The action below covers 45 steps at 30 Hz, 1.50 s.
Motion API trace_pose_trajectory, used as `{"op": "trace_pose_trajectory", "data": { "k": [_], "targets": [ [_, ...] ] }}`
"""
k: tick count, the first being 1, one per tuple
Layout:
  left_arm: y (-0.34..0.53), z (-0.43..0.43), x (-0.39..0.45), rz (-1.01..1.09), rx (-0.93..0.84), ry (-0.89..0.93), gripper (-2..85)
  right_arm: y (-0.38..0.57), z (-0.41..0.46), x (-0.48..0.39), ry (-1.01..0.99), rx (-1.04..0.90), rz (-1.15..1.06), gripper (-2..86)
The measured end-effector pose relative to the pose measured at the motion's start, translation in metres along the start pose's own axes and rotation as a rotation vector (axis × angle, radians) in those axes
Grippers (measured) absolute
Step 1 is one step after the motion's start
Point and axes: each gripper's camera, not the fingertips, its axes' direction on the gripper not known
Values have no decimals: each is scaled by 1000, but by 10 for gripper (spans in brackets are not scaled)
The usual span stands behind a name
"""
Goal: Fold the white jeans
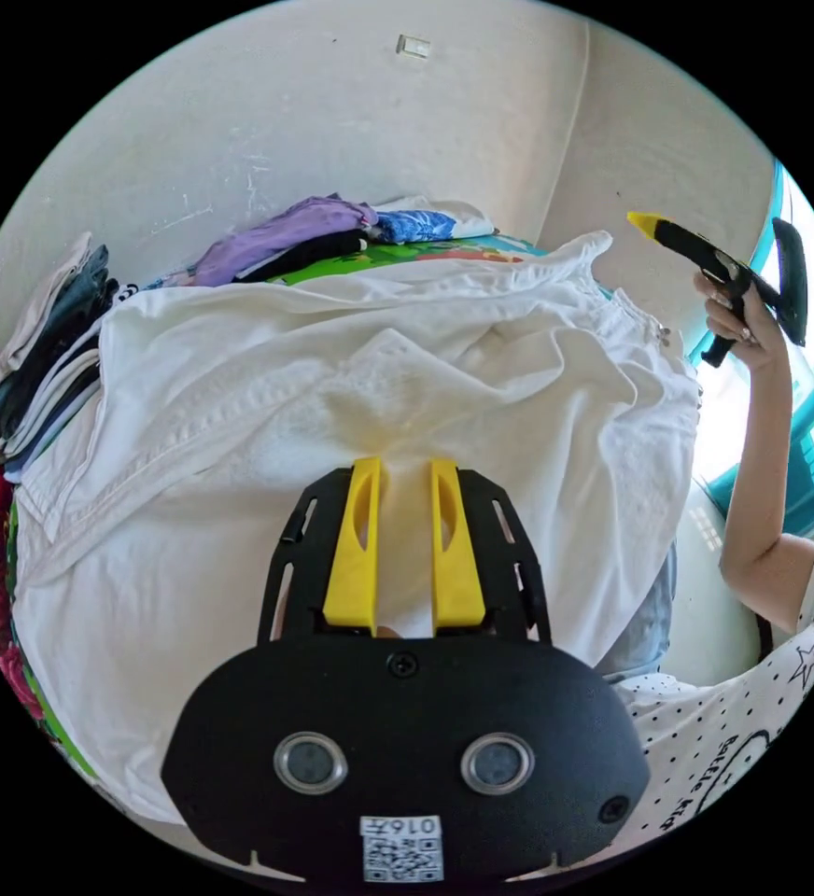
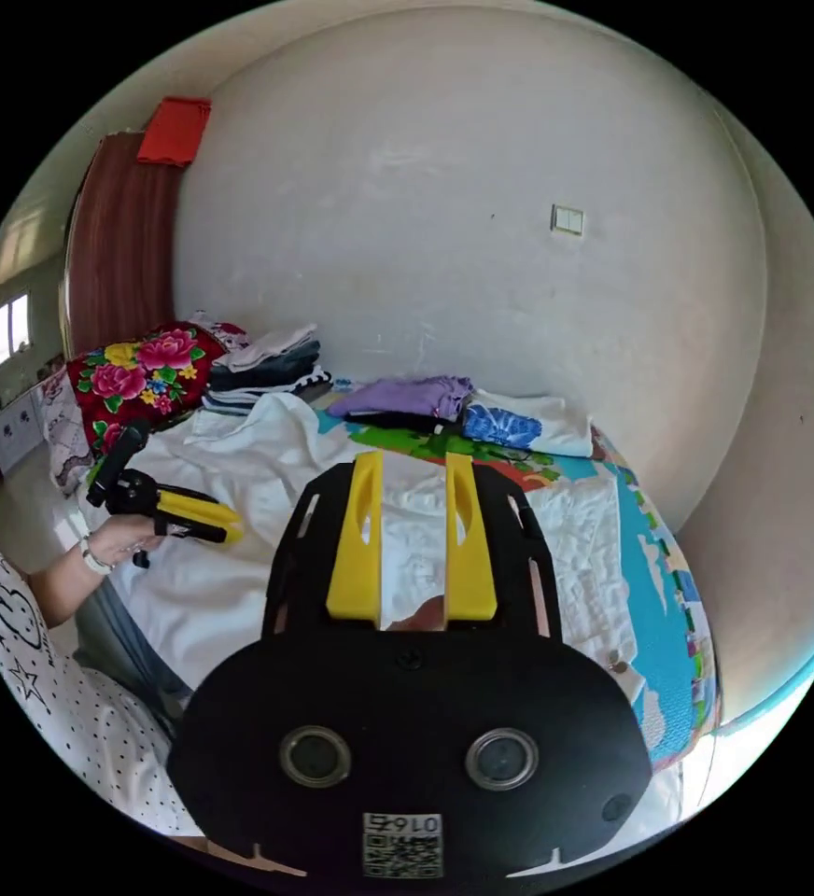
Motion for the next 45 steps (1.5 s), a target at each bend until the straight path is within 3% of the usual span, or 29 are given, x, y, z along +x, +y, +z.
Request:
{"op": "trace_pose_trajectory", "data": {
  "k": [5, 9, 14, 21, 26, 29, 32, 34, 36, 38, 45],
  "targets": [
    [-22, -19, -11, -29, 9, 46, 78, -36, 87, -31, -10, -172, -308, 159],
    [-38, -34, -31, -101, 16, 118, 59, -49, 159, -69, 198, -374, -548, 173],
    [-58, -54, -29, -101, 18, 104, 53, -92, 185, -54, 153, -462, -567, 162],
    [-86, -85, 14, 17, 11, -113, 48, -126, 198, -23, -101, -638, -664, 126],
    [-101, -104, 12, 8, 9, -94, 45, -102, 215, -17, -69, -693, -692, 64],
    [-110, -115, 12, 6, 8, -90, 45, -108, 215, -6, -1, -674, -647, 28],
    [-117, -126, 15, 12, 8, -102, 45, -147, 203, 22, 181, -536, -523, 23],
    [-123, -134, 18, 17, 7, -112, 45, -173, 204, 47, 308, -439, -393, 36],
    [-126, -140, 19, 20, 7, -118, 44, -185, 217, 79, 373, -469, -220, 119],
    [-130, -146, 18, 17, 8, -111, 44, -178, 218, 101, 407, -503, -119, 143],
    [-142, -169, 11, -12, 10, -57, 45, -67, 113, 187, 292, -198, 101, 150]
  ]
}}
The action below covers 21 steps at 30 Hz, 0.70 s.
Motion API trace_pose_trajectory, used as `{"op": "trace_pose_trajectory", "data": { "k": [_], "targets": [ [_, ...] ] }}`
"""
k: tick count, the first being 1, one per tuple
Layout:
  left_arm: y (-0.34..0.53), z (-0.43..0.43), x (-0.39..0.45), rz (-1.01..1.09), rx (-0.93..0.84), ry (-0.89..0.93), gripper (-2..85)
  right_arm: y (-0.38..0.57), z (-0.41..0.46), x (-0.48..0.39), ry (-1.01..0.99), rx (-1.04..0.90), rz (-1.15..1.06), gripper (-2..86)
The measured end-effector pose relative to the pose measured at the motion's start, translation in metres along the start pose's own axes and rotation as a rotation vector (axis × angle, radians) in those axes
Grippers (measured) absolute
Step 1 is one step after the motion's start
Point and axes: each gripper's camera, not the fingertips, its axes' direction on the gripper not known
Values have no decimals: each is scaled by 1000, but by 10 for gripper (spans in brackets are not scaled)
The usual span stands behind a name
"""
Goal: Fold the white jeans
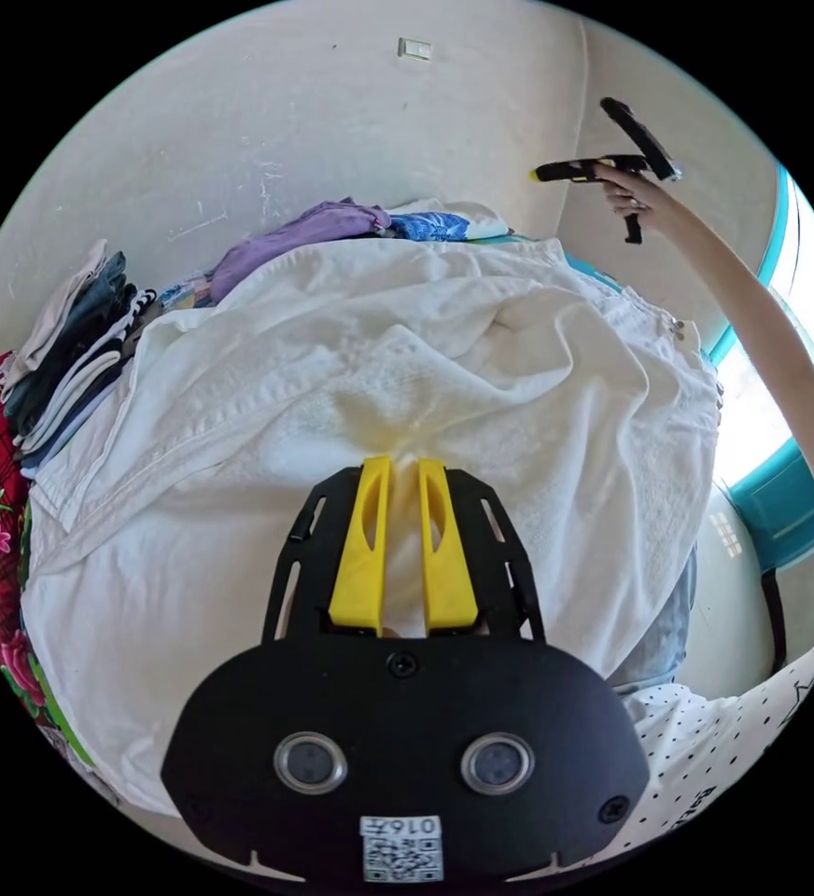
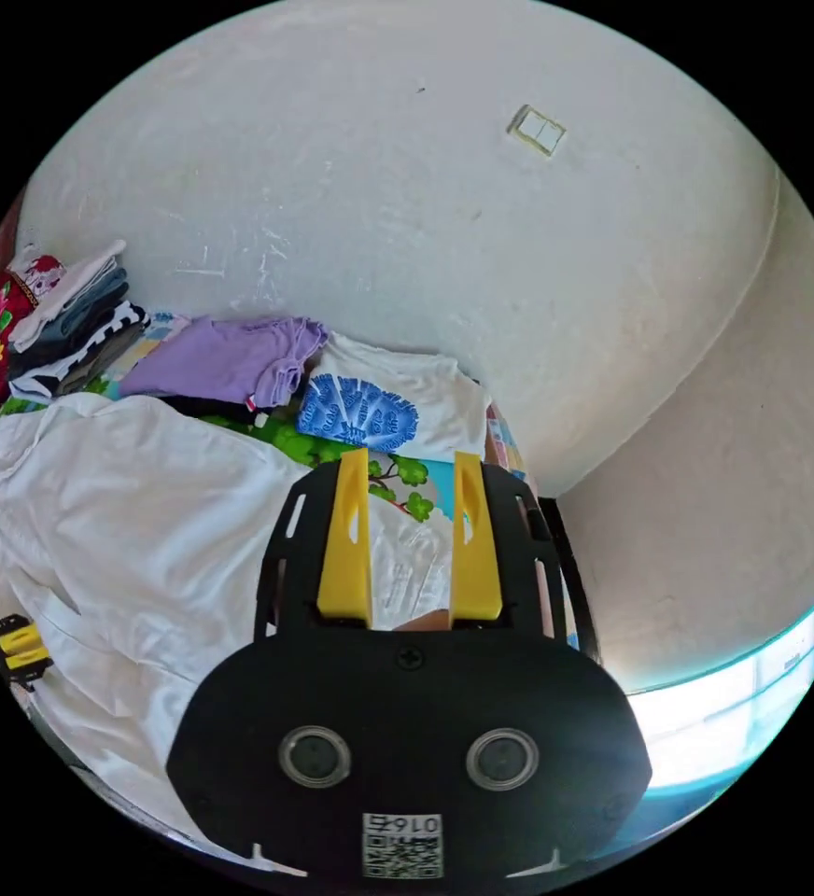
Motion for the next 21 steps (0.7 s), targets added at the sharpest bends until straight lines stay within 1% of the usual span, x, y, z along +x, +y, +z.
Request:
{"op": "trace_pose_trajectory", "data": {
  "k": [1, 3, 4, 6, 7, 9, 11, 14, 16, 20, 21],
  "targets": [
    [-2, -4, 1, 4, 0, -3, 44, 14, -4, 12, -25, 3, 12, 165],
    [-4, -9, 5, 11, 0, -17, 43, 70, -14, 57, -170, -74, 15, 249],
    [-6, -12, 7, 17, -1, -28, 43, 84, -17, 68, -209, -97, 20, 252],
    [-8, -17, 11, 23, -1, -40, 42, 141, -31, 104, -362, -169, 27, 250],
    [-9, -21, 12, 25, -1, -43, 42, 155, -34, 111, -394, -187, 34, 247],
    [-11, -26, 14, 25, 1, -43, 42, 205, -44, 126, -493, -255, 8, 209],
    [-12, -31, 15, 26, 2, -45, 43, 237, -52, 130, -526, -263, -22, 192],
    [-15, -39, 20, 29, 1, -53, 42, 276, -62, 136, -505, -235, -55, 180],
    [-17, -45, 23, 32, 2, -59, 42, 291, -63, 144, -503, -219, -52, 179],
    [-18, -54, 30, 38, 7, -73, 40, 317, -60, 160, -598, -166, -16, 177],
    [-19, -56, 33, 43, 7, -84, 40, 323, -59, 162, -572, -157, -8, 176]
  ]
}}
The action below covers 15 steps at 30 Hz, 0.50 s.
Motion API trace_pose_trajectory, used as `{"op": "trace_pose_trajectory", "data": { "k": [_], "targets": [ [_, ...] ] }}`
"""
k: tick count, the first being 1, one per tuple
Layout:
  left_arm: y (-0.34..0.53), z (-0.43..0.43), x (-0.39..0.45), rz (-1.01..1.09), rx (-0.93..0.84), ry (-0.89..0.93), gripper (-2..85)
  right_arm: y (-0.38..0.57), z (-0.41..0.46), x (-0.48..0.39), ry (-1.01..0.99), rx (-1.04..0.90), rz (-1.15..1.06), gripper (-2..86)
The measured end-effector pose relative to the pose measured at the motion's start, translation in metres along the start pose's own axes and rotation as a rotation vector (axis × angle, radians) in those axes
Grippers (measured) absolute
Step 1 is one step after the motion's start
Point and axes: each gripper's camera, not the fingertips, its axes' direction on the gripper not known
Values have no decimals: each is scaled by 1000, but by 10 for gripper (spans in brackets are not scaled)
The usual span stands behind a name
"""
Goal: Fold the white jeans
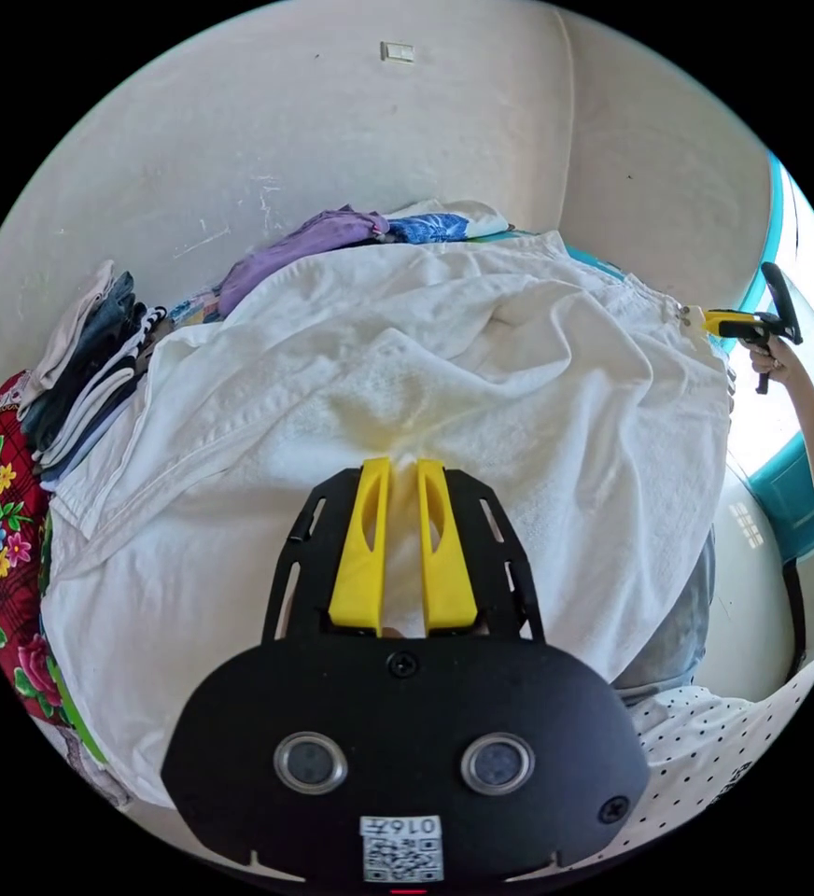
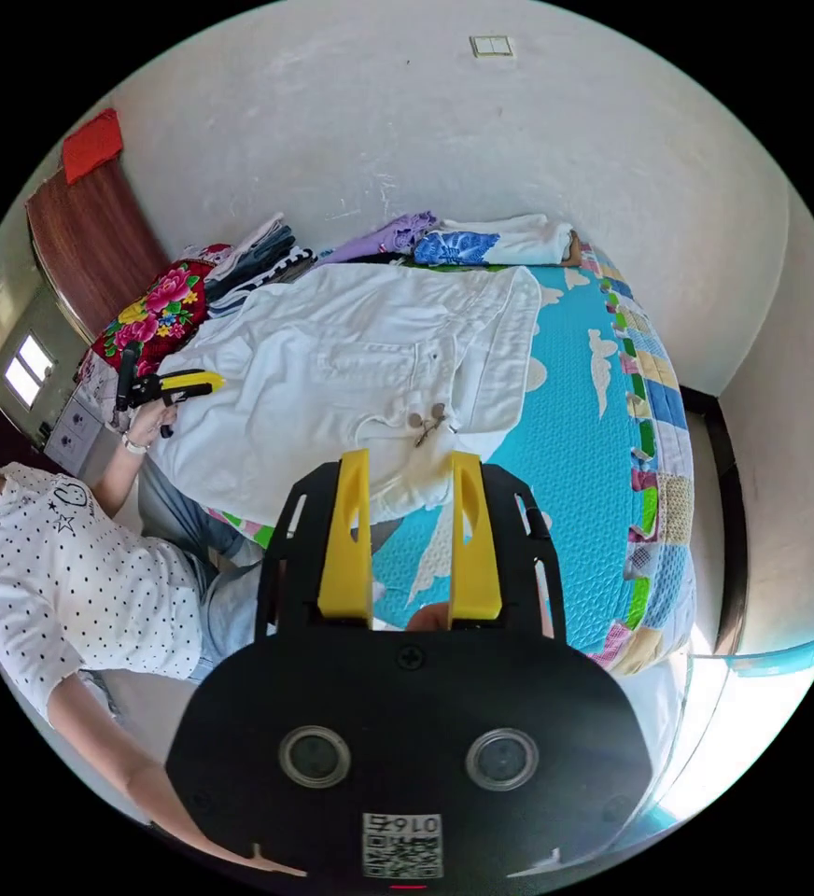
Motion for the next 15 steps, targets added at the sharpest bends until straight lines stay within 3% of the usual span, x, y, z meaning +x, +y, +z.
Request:
{"op": "trace_pose_trajectory", "data": {
  "k": [4, 8, 12, 15],
  "targets": [
    [-1, -9, 17, 36, 6, -69, 37, 18, -4, -5, 50, 39, 0, 174],
    [-1, -15, 39, 90, 11, -171, 33, 34, -13, -49, 211, 88, -204, 171],
    [3, -16, 64, 156, 24, -299, 38, 44, 4, -96, 358, 15, -333, 168],
    [4, -15, 69, 173, 26, -332, 40, 54, 17, -135, 208, -55, -450, 167]
  ]
}}
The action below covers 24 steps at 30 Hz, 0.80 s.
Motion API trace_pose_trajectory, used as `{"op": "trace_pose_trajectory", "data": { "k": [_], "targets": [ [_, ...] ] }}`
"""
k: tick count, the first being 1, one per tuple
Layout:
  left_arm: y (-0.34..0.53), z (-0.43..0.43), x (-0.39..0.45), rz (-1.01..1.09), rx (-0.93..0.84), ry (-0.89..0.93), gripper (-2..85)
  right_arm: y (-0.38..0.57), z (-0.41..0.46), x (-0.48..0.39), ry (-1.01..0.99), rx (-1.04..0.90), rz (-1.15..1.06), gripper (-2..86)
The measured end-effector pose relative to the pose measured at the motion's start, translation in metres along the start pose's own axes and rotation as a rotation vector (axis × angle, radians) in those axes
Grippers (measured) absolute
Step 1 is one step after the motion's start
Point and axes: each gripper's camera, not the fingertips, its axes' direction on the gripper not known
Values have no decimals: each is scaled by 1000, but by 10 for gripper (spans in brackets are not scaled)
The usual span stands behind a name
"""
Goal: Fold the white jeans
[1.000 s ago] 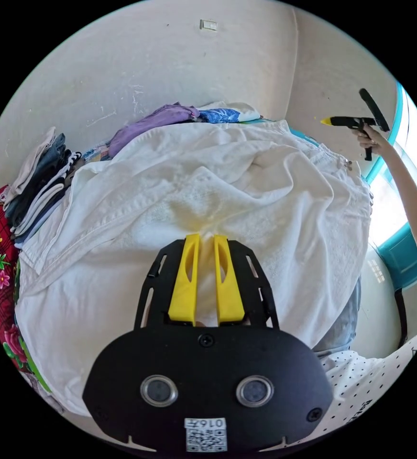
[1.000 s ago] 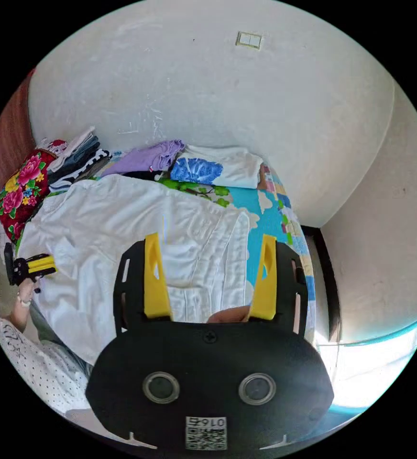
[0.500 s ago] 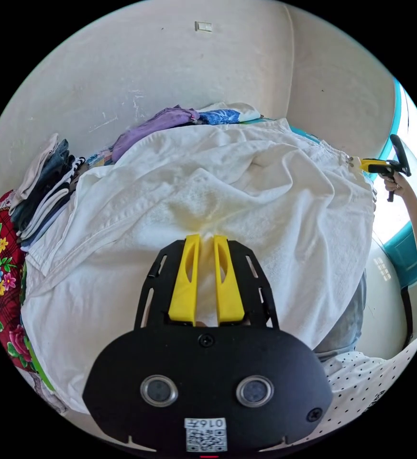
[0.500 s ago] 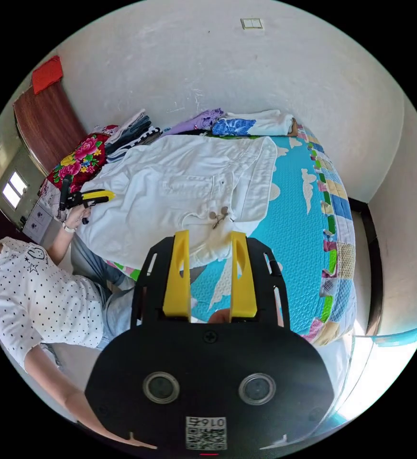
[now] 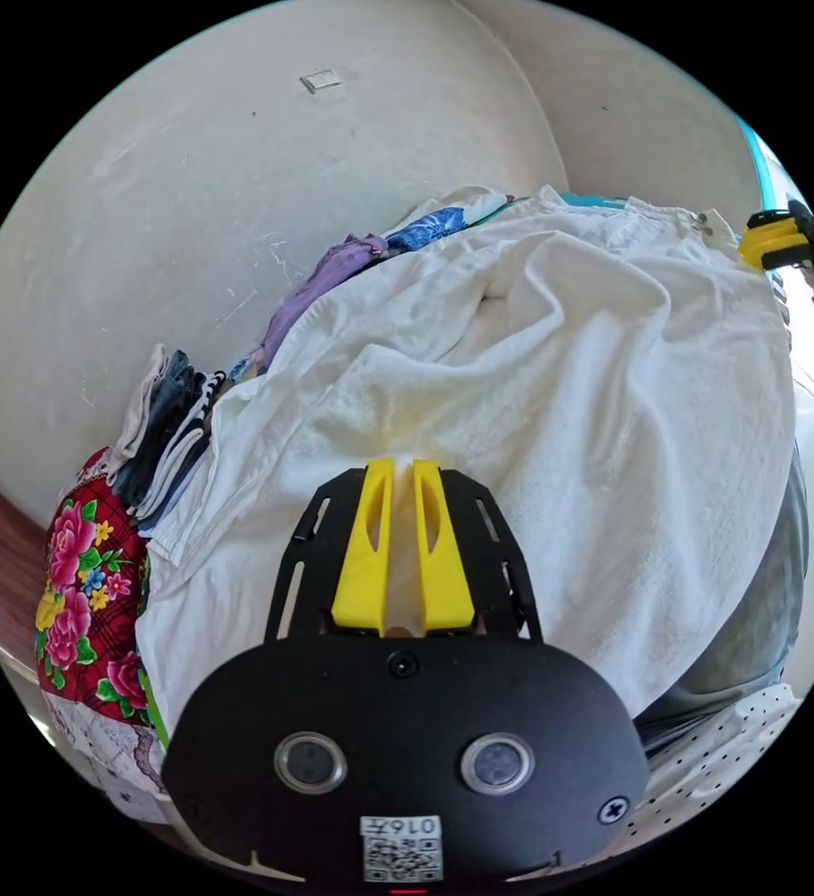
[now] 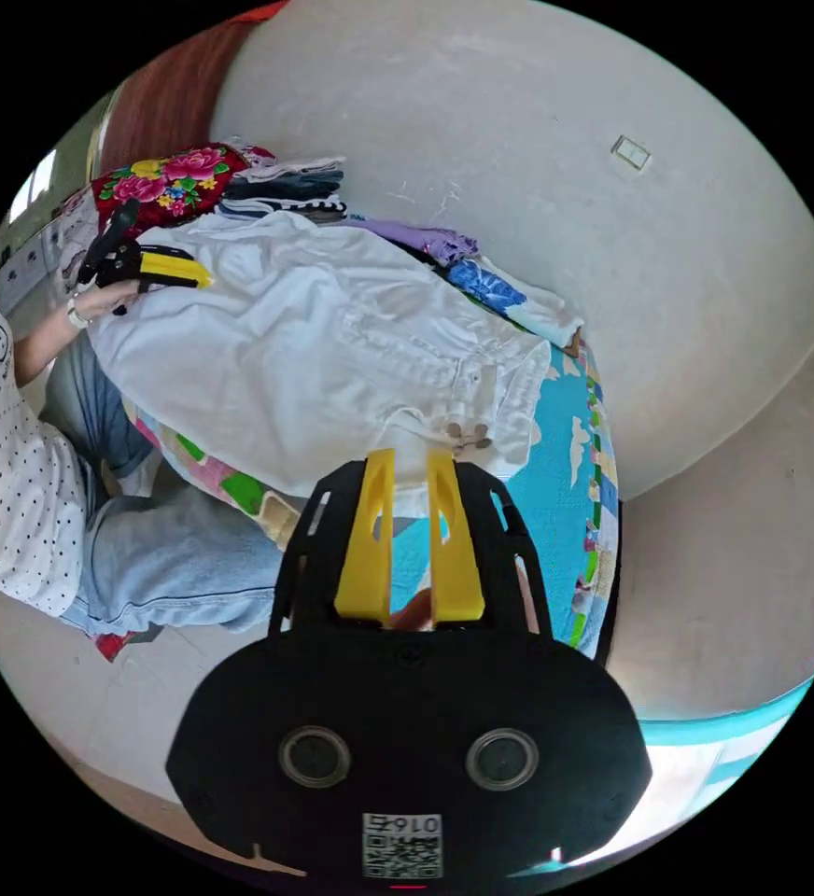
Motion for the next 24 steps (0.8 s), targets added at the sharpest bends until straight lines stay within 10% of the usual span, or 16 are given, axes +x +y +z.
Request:
{"op": "trace_pose_trajectory", "data": {
  "k": [6, 14, 24],
  "targets": [
    [4, 10, -18, -41, -6, 90, 36, -12, -6, -31, 305, 74, -41, 163],
    [18, 43, -68, -180, -22, 326, 48, -10, 10, 22, 5, -82, 134, 156],
    [32, 77, -82, -207, -26, 382, 51, -40, 23, -92, 311, -178, -138, 143]
  ]
}}
